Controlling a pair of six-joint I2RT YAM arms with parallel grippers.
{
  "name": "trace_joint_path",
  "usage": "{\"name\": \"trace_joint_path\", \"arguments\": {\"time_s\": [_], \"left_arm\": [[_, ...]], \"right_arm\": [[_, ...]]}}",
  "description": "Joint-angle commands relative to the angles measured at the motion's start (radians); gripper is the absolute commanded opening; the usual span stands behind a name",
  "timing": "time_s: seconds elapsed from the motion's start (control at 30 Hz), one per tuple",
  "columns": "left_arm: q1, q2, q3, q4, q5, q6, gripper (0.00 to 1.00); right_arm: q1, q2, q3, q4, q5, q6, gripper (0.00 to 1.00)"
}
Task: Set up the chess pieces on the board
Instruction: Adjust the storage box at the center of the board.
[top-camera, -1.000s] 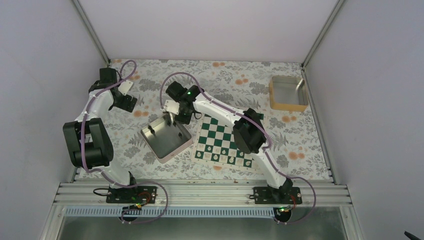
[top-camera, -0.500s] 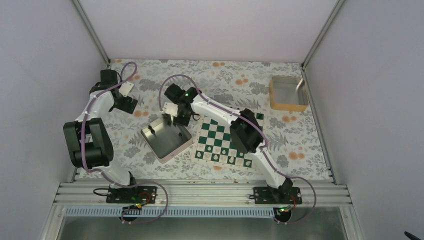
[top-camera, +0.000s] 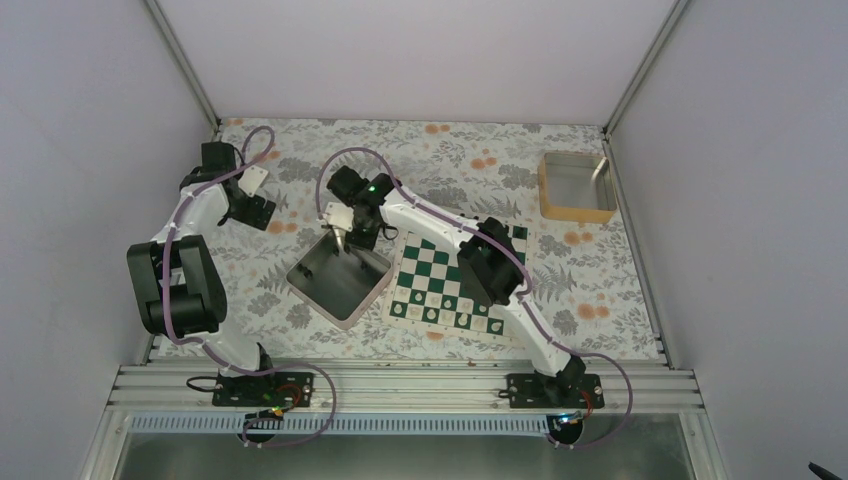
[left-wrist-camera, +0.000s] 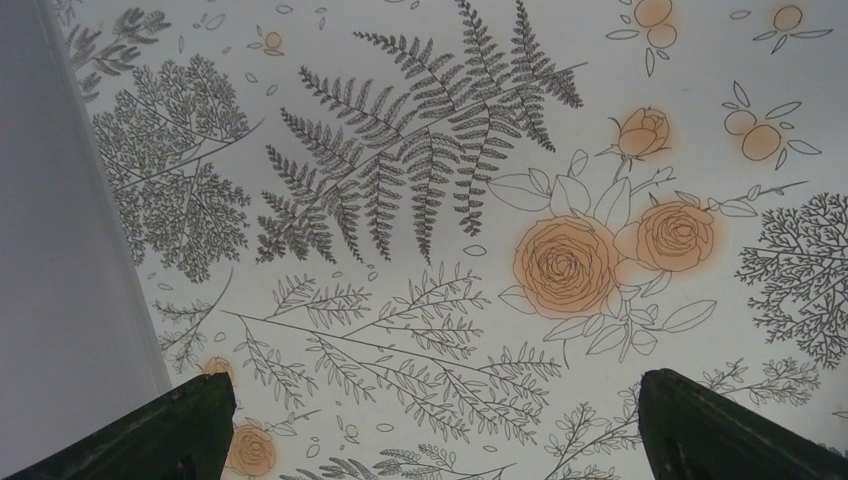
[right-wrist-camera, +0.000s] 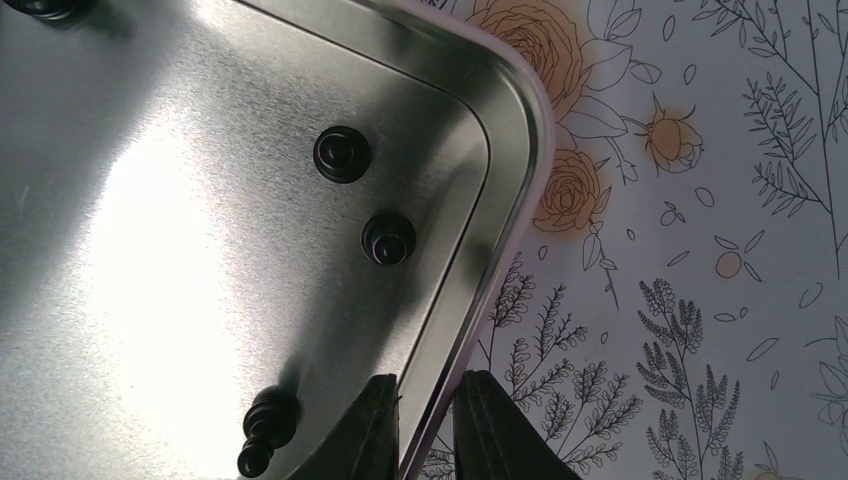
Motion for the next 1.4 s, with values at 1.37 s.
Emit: {"name": "trace_joint_path", "arguments": {"time_s": [1.37], "left_arm": [[0.028,-0.061,-0.020,0.066,-0.002,-0.005,1.00]], "right_arm": [[0.087,-0.130,0.009,0.192,0.000,-0.095,0.48]]}}
